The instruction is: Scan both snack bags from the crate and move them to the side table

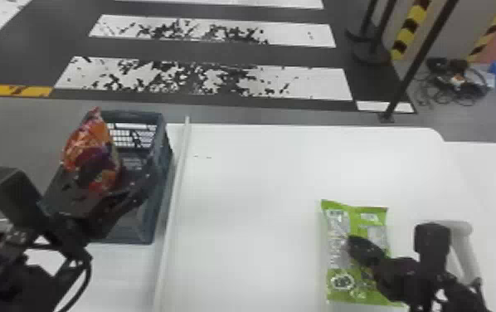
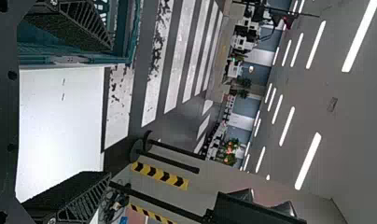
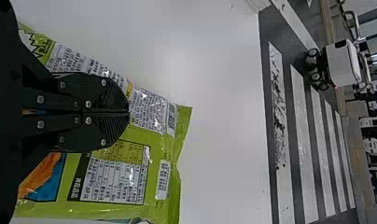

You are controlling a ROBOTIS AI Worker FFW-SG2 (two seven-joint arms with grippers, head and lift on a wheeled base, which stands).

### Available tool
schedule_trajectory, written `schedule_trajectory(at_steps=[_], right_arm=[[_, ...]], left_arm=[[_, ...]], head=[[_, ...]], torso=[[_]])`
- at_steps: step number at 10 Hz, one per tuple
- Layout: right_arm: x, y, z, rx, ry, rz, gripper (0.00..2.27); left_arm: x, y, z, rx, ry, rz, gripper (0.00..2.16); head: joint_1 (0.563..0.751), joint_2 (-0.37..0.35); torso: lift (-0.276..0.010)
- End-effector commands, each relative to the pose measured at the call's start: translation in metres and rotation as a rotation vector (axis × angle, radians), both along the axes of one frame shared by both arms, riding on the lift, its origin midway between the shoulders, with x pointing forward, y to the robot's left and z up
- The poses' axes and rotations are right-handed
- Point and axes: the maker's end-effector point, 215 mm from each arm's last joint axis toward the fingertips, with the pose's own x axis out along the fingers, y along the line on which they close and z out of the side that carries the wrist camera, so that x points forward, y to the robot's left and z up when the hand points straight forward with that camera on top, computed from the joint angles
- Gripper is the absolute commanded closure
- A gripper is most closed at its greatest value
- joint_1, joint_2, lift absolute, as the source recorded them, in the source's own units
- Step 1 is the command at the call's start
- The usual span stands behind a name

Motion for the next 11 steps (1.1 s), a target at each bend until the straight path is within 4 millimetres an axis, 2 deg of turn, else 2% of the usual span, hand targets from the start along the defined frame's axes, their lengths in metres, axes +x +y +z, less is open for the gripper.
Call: schedule_trajectory(at_steps=[1, 3, 7, 11], right_arm=[[-0.005, -0.006, 0.001, 0.008, -0.001, -0.002, 2.25], [-0.005, -0.012, 0.004, 0.006, -0.009, -0.001, 2.25], [-0.013, -0.016, -0.009, 0.005, 0.016, 0.011, 2.25], [-0.014, -0.015, -0.009, 0.005, 0.009, 0.031, 2.25]], left_arm=[[0.0, 0.0, 0.001, -0.001, -0.001, 0.0, 0.04], [0.001, 0.0, 0.0, -0.001, -0.001, 0.0, 0.04], [0.002, 0.001, 0.002, 0.0, -0.006, 0.001, 0.04], [0.002, 0.0, 0.002, -0.001, -0.006, 0.003, 0.04]], head=[[0.695, -0.051], [0.695, -0.063], [0.695, -0.074], [0.695, -0.073]], torso=[[-0.029], [-0.029], [-0.029], [-0.029]])
